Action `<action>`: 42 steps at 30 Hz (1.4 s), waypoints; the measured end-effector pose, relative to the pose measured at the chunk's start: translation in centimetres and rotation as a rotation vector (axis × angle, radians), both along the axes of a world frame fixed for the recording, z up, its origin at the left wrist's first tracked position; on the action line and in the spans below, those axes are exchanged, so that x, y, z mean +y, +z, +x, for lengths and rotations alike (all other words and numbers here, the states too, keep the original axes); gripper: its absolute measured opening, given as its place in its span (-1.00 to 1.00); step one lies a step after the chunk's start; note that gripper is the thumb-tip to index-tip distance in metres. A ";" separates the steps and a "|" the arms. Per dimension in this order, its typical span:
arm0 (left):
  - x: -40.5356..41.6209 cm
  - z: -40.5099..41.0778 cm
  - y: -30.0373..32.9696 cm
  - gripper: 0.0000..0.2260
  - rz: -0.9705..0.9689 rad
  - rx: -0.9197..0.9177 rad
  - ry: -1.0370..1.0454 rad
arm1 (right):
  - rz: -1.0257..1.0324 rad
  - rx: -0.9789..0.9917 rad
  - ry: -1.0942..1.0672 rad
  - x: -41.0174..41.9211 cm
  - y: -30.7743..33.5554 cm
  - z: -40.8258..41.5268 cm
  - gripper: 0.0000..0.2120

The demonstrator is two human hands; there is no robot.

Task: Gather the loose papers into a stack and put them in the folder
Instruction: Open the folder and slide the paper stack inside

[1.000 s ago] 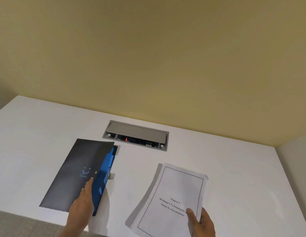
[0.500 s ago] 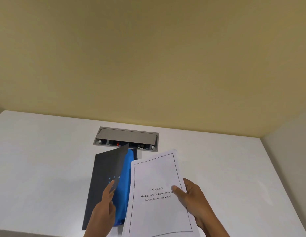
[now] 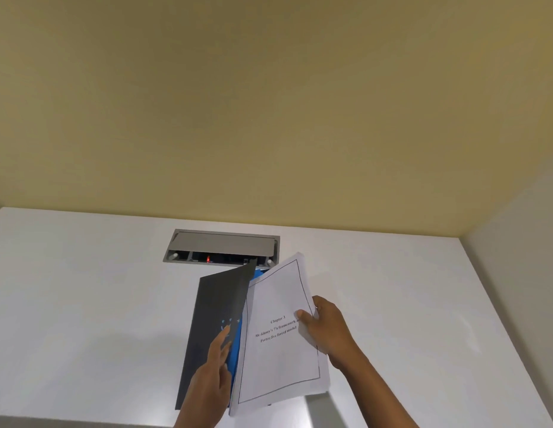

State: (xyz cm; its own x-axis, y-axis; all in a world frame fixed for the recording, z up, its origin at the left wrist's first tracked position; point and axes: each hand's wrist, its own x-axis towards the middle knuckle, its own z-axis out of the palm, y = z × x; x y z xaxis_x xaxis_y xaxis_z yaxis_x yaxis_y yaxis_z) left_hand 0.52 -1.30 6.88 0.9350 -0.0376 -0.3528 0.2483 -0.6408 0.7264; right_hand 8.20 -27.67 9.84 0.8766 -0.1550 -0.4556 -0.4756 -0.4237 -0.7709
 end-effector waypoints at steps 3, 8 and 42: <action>0.0 -0.2 -0.2 -0.42 -0.001 0.014 -0.016 | -0.003 -0.032 -0.007 1.5 -1.0 0.1 -0.85; -0.7 0.0 0.8 -0.45 -0.104 0.051 0.005 | -0.085 -0.096 -0.001 4.0 -2.5 -0.9 -0.91; -1.4 0.9 -0.3 -0.63 -0.529 0.175 0.291 | -0.273 0.026 0.158 8.7 -6.3 -0.8 -0.77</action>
State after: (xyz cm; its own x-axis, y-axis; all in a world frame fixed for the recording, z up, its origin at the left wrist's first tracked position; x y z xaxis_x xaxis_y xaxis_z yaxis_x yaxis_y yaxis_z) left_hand 1.41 -2.68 6.62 0.8632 -0.0016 -0.5049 0.5025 -0.0935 0.8595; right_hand 7.44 -18.93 3.50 0.8882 -0.1369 -0.4386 -0.4052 -0.6834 -0.6072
